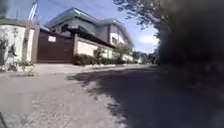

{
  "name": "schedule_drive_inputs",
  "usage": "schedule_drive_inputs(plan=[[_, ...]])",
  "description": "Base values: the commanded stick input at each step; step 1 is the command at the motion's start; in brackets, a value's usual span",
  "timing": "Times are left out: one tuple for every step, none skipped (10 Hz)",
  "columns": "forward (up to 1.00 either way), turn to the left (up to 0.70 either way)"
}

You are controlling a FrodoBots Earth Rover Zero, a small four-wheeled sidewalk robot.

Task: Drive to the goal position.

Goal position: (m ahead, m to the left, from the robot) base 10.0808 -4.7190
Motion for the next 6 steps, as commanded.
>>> schedule_drive_inputs(plan=[[1.00,-0.40],[1.00,-0.40],[1.00,-0.40],[1.00,-0.40],[1.00,-0.40],[1.00,-0.40]])
